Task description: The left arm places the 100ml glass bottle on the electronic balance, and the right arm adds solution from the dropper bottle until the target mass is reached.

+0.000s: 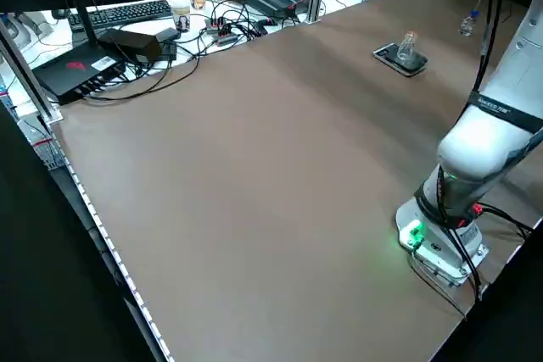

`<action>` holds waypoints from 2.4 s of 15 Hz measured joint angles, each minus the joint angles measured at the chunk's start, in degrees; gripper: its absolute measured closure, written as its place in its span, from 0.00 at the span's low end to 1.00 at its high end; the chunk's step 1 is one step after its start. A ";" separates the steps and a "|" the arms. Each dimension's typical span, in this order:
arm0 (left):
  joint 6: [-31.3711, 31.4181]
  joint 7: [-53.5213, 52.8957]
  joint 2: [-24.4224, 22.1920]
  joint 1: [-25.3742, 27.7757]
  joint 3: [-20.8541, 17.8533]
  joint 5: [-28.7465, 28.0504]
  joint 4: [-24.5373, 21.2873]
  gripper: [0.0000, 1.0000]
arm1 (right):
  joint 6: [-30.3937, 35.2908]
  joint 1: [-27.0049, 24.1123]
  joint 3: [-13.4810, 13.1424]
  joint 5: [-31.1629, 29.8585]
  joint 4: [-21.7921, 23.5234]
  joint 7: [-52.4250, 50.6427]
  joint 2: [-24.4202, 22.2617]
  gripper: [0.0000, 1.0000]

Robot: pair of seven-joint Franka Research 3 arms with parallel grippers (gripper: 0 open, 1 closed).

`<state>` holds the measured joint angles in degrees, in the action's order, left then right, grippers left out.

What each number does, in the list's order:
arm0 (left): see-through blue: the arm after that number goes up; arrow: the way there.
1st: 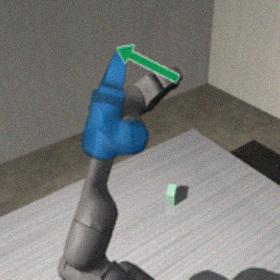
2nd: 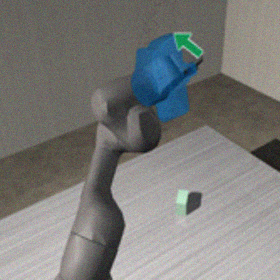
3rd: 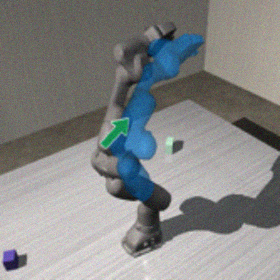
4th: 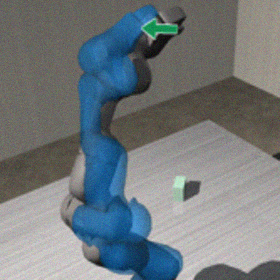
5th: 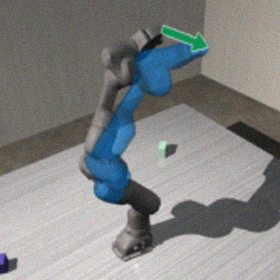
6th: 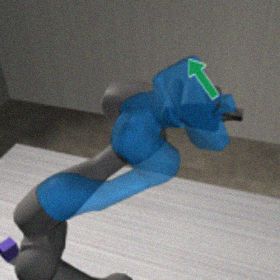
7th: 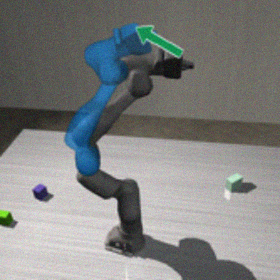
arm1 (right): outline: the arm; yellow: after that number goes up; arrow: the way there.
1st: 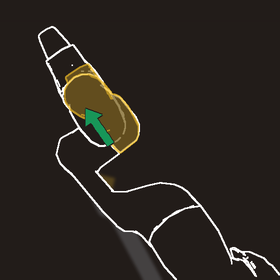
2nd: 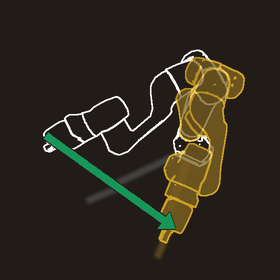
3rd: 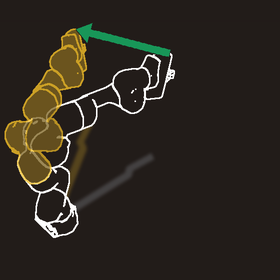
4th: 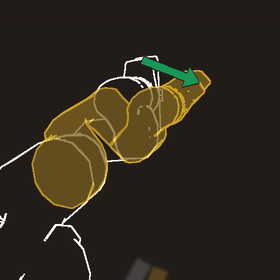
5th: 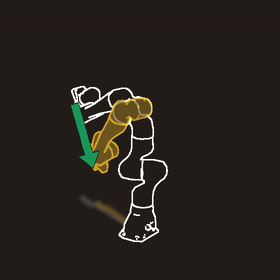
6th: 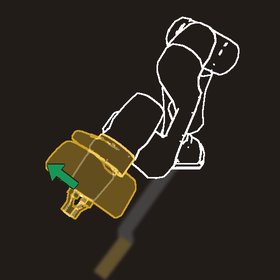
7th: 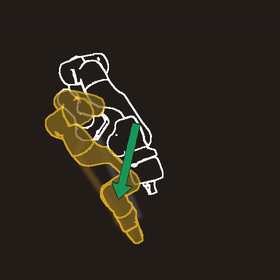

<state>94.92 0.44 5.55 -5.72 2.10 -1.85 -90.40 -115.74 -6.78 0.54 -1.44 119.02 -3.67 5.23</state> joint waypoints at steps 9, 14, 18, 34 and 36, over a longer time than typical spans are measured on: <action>0.00 0.00 0.01 0.00 -0.01 0.00 0.00 0.00 | -0.01 -0.02 -0.19 0.00 0.00 0.00 0.13 0.96; 0.00 0.00 0.01 0.00 -0.01 0.00 -0.01 0.00 | -1.31 -0.02 -0.20 0.00 0.33 -0.01 0.60 0.96; 0.00 0.00 0.01 0.00 -0.01 0.00 -0.01 0.00 | -1.64 -0.02 -0.20 0.00 0.32 -0.01 0.64 0.94; 0.00 0.00 0.56 -0.02 0.00 0.00 -0.06 0.00 | 1.59 -0.01 -0.16 -0.02 0.08 -0.03 0.72 0.94; 0.00 0.00 0.56 -0.02 0.00 0.00 -0.06 0.00 | 2.13 -0.01 -0.15 -0.02 -0.12 -0.03 0.70 0.95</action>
<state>94.92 0.44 6.11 -5.73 2.10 -1.85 -90.46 -113.61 -6.79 0.39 -1.46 118.90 -3.70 5.93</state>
